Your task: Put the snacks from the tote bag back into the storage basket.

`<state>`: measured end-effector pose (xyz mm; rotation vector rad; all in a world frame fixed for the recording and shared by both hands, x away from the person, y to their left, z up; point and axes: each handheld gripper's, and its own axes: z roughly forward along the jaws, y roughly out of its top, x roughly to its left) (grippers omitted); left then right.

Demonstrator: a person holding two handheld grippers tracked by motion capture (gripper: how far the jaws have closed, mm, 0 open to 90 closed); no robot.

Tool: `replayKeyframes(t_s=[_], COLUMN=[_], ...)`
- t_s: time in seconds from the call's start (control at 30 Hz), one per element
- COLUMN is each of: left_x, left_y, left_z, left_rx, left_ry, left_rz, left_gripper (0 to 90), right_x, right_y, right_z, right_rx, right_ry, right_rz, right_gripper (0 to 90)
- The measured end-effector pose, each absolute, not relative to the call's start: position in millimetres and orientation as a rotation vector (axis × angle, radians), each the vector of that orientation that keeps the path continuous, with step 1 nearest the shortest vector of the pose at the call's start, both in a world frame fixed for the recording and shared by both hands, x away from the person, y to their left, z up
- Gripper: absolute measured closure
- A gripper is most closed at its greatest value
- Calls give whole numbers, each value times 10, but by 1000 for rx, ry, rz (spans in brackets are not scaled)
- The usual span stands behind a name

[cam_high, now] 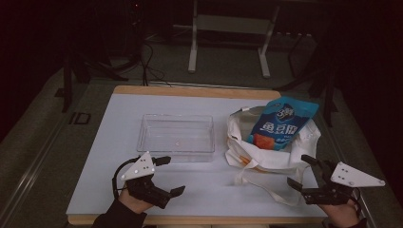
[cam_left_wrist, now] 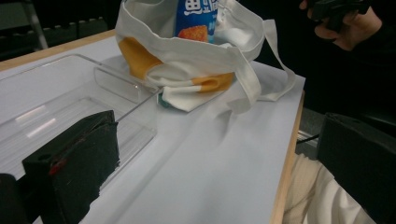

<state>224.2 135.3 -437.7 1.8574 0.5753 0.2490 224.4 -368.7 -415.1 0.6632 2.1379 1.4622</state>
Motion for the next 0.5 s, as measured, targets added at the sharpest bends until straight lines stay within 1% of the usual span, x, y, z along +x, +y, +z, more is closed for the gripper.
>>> replayKeyframes(t_s=[0.4, 0.5], left_x=[2432, 2523], left_y=[1160, 1090], left_z=[-4258, -4205], left_rx=[1875, 1868], left_ry=[530, 522], left_rz=[222, 227], left_gripper=[0, 0], right_x=[2363, 2398], right_y=[-3770, -3794], right_z=[-4092, -4077], right_rx=[676, 660], right_ry=[2129, 2119], right_rz=[1465, 1464], right_gripper=[116, 136])
